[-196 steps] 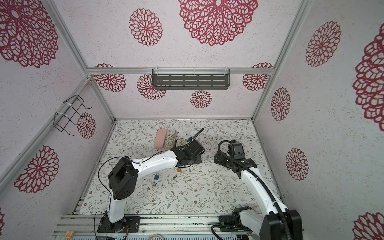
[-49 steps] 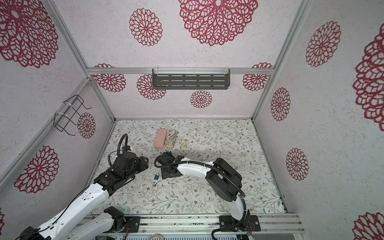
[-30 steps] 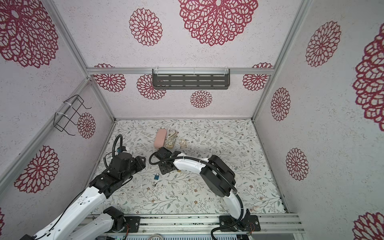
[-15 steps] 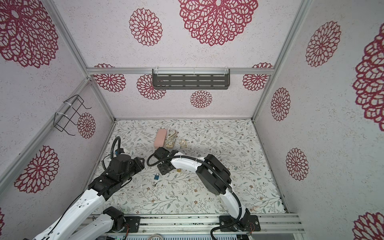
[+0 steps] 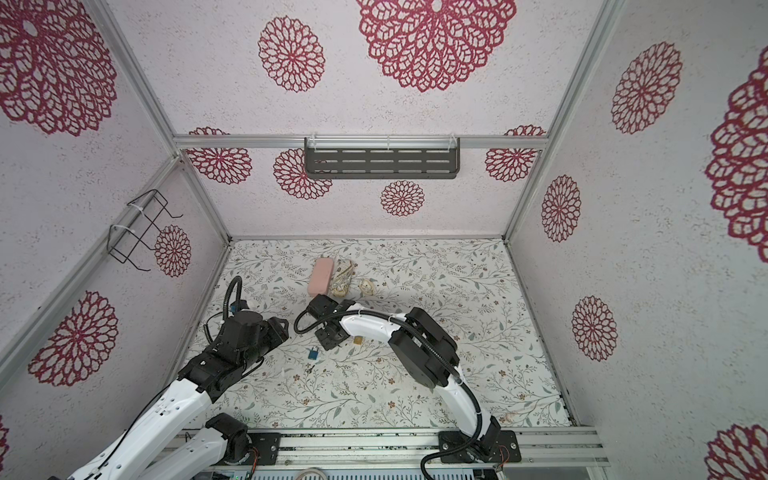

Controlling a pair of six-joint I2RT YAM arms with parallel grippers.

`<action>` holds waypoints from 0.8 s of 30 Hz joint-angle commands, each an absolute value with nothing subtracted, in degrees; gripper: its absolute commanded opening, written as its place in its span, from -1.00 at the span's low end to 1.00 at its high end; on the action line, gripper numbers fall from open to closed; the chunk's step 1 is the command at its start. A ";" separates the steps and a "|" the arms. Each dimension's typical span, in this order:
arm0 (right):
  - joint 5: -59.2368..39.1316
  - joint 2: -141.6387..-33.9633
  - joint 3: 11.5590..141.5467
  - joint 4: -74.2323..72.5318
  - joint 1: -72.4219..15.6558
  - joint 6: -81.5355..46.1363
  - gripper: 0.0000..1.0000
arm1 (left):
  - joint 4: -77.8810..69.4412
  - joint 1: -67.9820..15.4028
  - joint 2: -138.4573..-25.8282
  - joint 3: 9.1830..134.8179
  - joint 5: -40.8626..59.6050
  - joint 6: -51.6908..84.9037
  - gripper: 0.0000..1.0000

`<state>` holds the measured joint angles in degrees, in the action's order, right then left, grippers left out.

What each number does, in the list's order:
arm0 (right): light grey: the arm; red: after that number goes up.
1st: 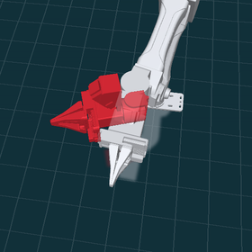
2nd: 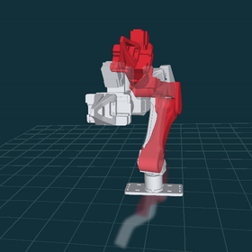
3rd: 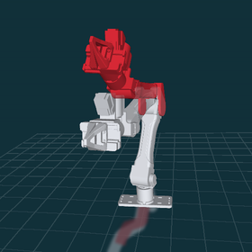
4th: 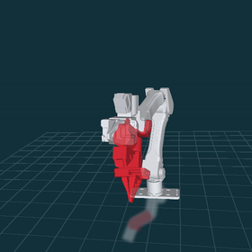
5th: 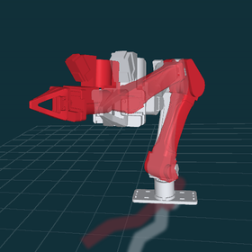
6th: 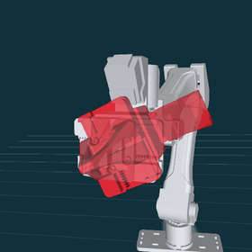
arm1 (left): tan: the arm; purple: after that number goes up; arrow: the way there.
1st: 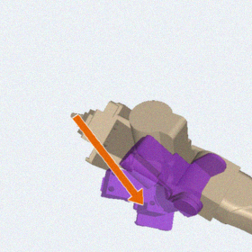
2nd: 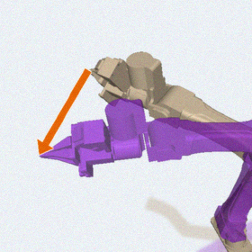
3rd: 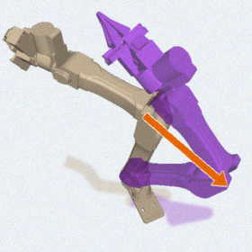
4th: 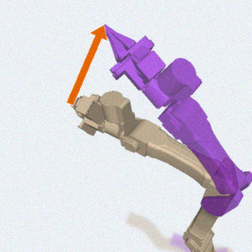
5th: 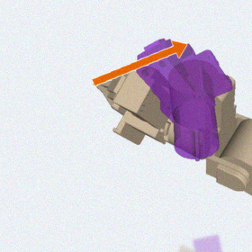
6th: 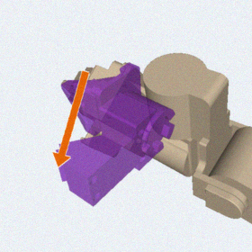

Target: Unlock with the key

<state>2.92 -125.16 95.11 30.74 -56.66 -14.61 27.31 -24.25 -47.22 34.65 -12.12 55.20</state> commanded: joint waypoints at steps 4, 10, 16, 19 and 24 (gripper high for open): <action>2.76 -125.83 96.35 33.39 -56.36 -13.28 -0.53 | 26.38 -23.45 -46.68 33.84 -12.39 56.16 0.10; 2.83 -125.60 96.18 33.83 -56.31 -13.14 -0.64 | 25.49 -23.20 -47.20 33.66 -11.49 56.43 0.11; 3.41 -125.00 95.60 33.57 -56.26 -13.26 -0.76 | 25.49 -23.20 -47.02 33.49 -11.35 56.42 0.11; 3.37 -124.55 95.32 33.24 -56.27 -13.66 -0.81 | 25.42 -23.09 -47.02 33.40 -11.19 56.51 0.11; 4.45 -123.22 94.31 32.29 -56.18 -14.57 -0.90 | 25.14 -23.10 -46.96 33.49 -10.82 56.60 0.11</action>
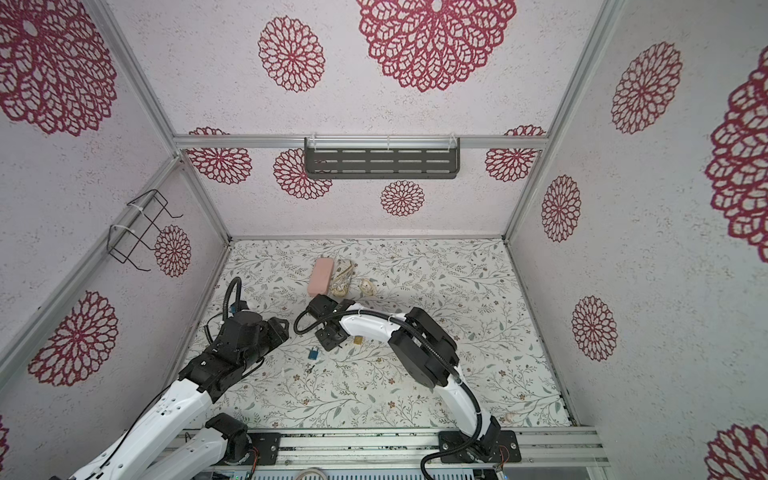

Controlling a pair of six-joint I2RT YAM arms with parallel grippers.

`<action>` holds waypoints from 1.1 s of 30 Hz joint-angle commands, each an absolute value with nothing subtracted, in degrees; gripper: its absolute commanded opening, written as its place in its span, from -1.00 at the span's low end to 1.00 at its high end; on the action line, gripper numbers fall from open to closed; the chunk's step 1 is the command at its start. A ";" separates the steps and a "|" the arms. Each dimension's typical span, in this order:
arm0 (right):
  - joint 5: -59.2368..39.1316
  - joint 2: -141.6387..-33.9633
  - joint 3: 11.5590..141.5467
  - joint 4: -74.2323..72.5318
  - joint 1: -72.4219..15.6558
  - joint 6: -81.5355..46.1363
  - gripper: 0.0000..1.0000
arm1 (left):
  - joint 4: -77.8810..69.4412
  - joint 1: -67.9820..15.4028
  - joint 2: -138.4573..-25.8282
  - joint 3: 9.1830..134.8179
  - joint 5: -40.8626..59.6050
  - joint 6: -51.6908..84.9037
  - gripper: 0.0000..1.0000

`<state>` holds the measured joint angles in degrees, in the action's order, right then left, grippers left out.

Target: Unlock with the key

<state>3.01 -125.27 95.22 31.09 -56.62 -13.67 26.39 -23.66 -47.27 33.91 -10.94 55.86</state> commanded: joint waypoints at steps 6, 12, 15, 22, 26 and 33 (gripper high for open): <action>3.32 -118.79 90.53 28.30 -55.16 -18.41 -1.00 | 23.86 -23.05 -47.10 34.56 -10.32 55.37 0.11; 2.67 -110.07 83.56 22.78 -53.03 -24.03 -1.00 | 20.29 -23.06 -48.23 36.70 -9.12 51.13 0.12; 3.05 -105.25 80.07 21.05 -51.90 -26.35 -1.00 | 17.51 -23.07 -48.87 37.57 -8.16 48.65 0.12; 3.76 -94.18 75.41 20.60 -49.15 -30.67 -1.00 | 3.58 -23.20 -49.13 36.01 -0.65 41.59 0.16; 3.20 -88.47 74.37 21.95 -47.65 -32.26 -1.00 | -6.20 -23.55 -49.62 34.34 4.80 36.80 0.17; 0.91 -79.94 72.98 24.65 -45.58 -34.15 -1.00 | -20.93 -25.76 -53.69 32.09 13.53 30.07 0.17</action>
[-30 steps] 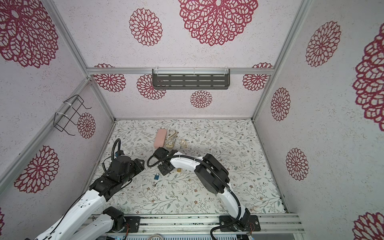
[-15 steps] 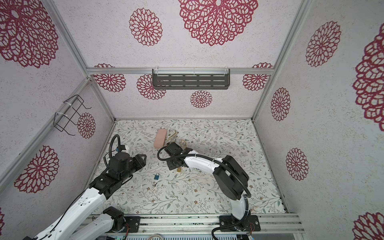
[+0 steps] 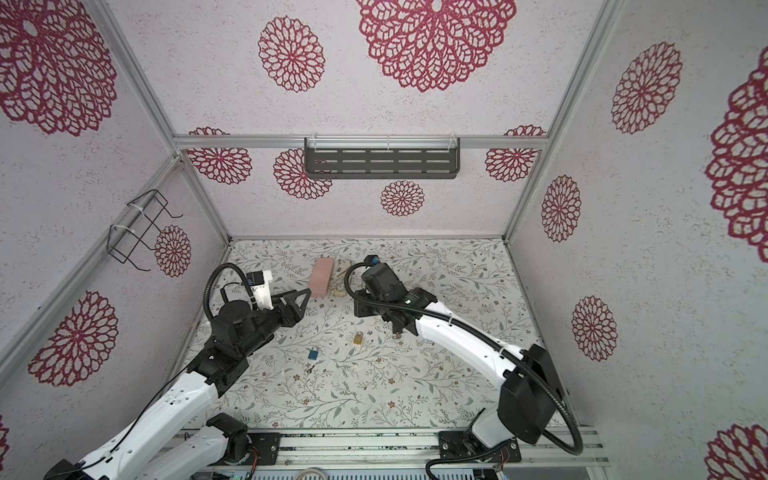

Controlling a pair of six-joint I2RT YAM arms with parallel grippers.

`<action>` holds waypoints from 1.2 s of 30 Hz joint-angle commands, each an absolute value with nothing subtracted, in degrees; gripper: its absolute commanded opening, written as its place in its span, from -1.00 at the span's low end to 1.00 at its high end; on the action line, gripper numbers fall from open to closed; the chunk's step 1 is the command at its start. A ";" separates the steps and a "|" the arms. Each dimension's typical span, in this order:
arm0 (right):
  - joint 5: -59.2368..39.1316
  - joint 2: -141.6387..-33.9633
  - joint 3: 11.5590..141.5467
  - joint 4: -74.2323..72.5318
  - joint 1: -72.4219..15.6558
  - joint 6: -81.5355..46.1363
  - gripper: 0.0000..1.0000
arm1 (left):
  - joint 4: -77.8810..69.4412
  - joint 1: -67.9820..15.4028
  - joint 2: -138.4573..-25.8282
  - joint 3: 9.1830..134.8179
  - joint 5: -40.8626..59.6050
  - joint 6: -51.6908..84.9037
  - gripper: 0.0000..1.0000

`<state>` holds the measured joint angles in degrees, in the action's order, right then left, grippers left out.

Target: Unlock with the key

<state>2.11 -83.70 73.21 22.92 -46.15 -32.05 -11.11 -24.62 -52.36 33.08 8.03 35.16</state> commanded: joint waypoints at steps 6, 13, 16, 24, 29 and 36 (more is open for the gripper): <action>-0.24 -75.22 71.96 25.91 -44.21 -36.42 -1.00 | -28.89 -32.01 -59.59 31.51 15.34 21.25 0.12; -0.80 -73.15 72.71 26.45 -44.12 -37.37 -1.00 | -38.69 -37.68 -68.23 31.77 17.18 13.87 0.11; -1.39 -72.87 73.34 26.39 -44.12 -37.49 -1.00 | -39.65 -38.82 -72.01 33.86 18.66 12.00 0.11; -1.88 -72.78 73.89 25.76 -44.03 -37.74 -1.00 | -44.74 -41.17 -79.10 36.72 19.25 8.80 0.10; -2.81 -72.76 74.08 25.05 -43.95 -38.05 -1.00 | -45.54 -42.23 -82.22 38.65 18.08 7.36 0.03; -1.96 -72.17 74.31 24.79 -43.78 -38.27 -1.00 | -46.65 -42.89 -83.89 38.78 18.13 7.34 -0.08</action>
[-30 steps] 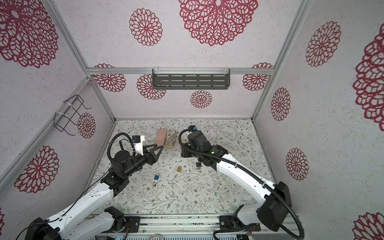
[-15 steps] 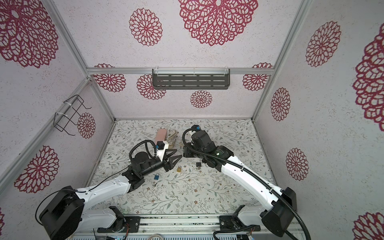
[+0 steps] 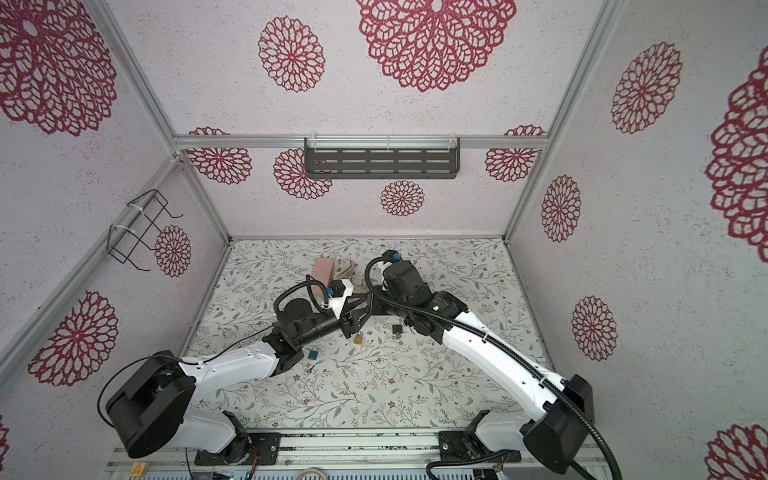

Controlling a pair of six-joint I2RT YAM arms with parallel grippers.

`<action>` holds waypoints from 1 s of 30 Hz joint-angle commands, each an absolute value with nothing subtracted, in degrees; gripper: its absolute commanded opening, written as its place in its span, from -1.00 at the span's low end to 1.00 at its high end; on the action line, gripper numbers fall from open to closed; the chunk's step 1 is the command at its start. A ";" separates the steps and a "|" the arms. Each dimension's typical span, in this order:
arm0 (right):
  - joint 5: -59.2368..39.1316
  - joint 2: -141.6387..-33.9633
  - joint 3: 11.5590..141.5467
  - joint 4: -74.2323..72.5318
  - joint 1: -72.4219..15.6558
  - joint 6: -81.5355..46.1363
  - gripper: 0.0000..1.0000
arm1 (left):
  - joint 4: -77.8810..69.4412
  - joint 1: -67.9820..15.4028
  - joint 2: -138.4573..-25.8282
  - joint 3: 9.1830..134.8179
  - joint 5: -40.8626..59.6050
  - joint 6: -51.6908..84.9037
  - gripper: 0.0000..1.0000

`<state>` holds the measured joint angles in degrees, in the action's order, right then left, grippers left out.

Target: Unlock with the key

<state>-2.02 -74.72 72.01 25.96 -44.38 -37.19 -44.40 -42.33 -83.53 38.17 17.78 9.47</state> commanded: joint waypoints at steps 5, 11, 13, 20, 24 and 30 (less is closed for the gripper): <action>-1.55 -71.64 74.36 24.78 -43.53 -38.25 -1.00 | -47.68 -42.98 -84.24 37.41 17.67 7.73 -0.14; -1.67 -71.65 74.23 24.79 -43.34 -38.45 -1.00 | -48.50 -43.07 -84.37 36.91 17.65 8.10 -0.30; -1.41 -71.57 74.27 24.75 -43.31 -38.45 -1.00 | -48.77 -43.20 -84.46 36.91 17.93 8.25 -0.34; -1.10 -71.38 74.06 24.83 -43.18 -38.52 -1.00 | -49.29 -43.24 -84.63 36.74 18.72 8.53 -0.53; -1.05 -71.44 74.18 24.70 -43.07 -38.49 -1.00 | -49.60 -43.33 -84.98 36.48 18.79 8.79 -0.55; -1.12 -71.30 74.26 24.70 -42.81 -38.44 -1.00 | -49.87 -43.29 -85.15 36.30 18.75 8.91 -0.59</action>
<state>-1.76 -73.69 72.10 25.61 -43.29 -37.60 -48.16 -42.87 -84.47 37.12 17.78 9.69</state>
